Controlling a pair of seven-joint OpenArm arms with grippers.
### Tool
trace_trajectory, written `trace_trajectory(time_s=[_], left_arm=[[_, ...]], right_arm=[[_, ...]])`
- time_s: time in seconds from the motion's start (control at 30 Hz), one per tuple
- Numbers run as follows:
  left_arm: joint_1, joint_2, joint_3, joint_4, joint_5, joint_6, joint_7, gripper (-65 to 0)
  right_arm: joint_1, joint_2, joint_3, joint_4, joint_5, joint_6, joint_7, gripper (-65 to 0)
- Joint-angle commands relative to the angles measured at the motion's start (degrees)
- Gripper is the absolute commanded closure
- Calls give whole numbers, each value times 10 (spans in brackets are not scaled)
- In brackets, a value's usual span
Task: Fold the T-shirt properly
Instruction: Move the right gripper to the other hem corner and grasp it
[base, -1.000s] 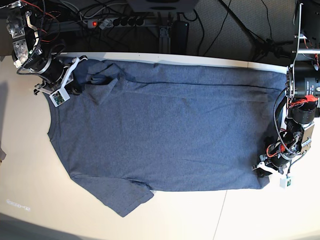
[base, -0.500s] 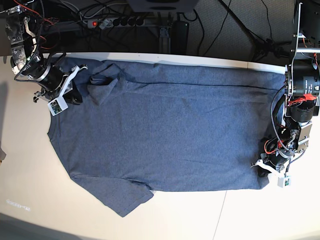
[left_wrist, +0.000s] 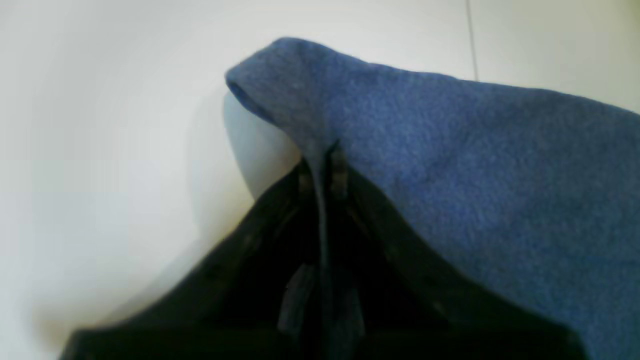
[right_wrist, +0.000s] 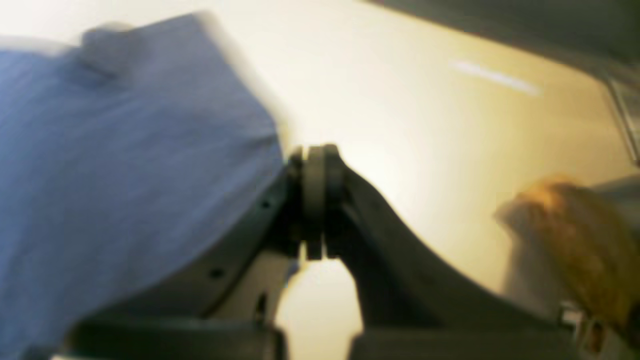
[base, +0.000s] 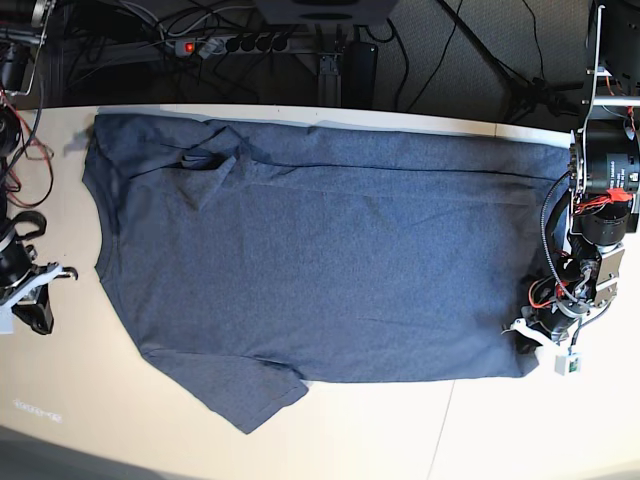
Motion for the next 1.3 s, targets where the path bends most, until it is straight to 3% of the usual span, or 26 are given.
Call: trace_trajectory(time_s=[0.0,0.17,0.2,0.27,0.33,0.57,0.7,0.97,1.27], left_arm=[[-14,-6,-1,5,2,-10,4,0],[-9,-5,16,5,2,-10,10,0],[-8,-5,24,5,2,-10,10,0],[-8,-4,45,5,2,-10,10,0],[-8,-4,66,5,2,-10,10,0],[-7,-4,109,5,2,-10,10,0],[-8,-4,109,5,2,-10,10,0],[-7,-5,109,5,2,-10,6,0],[-8,-7,109,5,2,-10,6,0]], right_arm=[[36,13,4,-33,1,-25,13,0],[184,13,4,-268,20,-24,19,0],[210,13,4,-306,28,-22,19,-45],[254,13,4,-373,42,-20,19,-215],[288,12,1,-425,56,-19,19,-308],[356,-24,-33,-555,54,-8,18,-314],[362,-54,-37,-603,52,14,5,-314],[362,-109,-37,-615,23,35,-12,-314],[365,-152,-39,-614,-14,34,-10,-314]])
